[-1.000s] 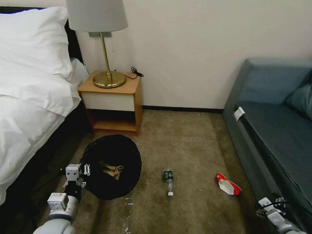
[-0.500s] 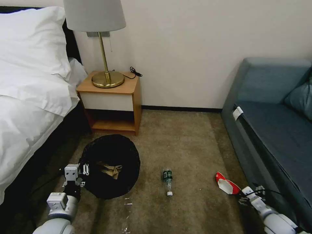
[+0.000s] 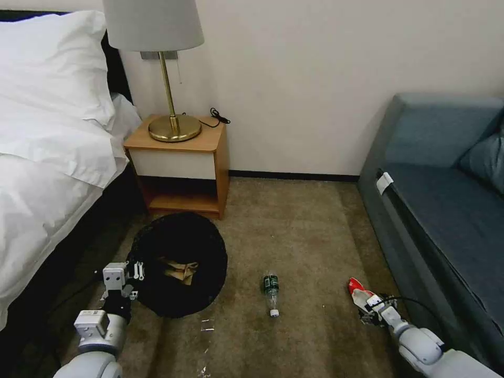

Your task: Pick up the trash bin, then pick up the garbage on the floor and place it into the trash bin.

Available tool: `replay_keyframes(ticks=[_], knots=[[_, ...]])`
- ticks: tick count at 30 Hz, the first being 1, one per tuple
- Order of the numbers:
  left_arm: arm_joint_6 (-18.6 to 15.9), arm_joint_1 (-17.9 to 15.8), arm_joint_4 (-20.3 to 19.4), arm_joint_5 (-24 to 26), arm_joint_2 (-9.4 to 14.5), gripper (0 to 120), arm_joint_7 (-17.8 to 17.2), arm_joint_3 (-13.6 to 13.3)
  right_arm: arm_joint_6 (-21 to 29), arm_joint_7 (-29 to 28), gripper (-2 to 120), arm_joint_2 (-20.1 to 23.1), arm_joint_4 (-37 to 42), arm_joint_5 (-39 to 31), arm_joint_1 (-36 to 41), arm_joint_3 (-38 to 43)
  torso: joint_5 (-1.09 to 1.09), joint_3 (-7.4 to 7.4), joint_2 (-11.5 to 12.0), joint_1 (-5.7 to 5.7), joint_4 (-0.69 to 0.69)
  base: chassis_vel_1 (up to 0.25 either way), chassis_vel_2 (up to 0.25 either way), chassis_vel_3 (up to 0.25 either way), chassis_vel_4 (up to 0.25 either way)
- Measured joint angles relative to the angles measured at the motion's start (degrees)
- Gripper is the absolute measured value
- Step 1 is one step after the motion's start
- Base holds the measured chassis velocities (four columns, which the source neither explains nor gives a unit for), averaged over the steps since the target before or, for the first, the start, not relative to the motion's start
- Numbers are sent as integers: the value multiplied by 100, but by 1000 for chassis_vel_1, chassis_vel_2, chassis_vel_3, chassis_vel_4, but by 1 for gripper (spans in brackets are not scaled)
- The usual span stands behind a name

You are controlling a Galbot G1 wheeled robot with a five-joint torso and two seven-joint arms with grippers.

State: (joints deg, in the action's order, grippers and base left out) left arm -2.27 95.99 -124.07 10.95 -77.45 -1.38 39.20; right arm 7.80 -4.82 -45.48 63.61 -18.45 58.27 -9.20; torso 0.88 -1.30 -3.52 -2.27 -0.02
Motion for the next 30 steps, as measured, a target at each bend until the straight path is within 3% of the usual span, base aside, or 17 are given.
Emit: replay_keyframes(ticks=[11,30], knots=[[-10,140,-261,-102,-119,4,39,-39,-549,428,100,-581,-1405,268,-786,-403,1,0,0,0,0,0,0,0,0],[29,148,-312,-110,-128,4,77,-40,-1075,1036,100,-1000,-2479,546,-1313,-344,8,2,-2,1,-2,0,0,0,0]])
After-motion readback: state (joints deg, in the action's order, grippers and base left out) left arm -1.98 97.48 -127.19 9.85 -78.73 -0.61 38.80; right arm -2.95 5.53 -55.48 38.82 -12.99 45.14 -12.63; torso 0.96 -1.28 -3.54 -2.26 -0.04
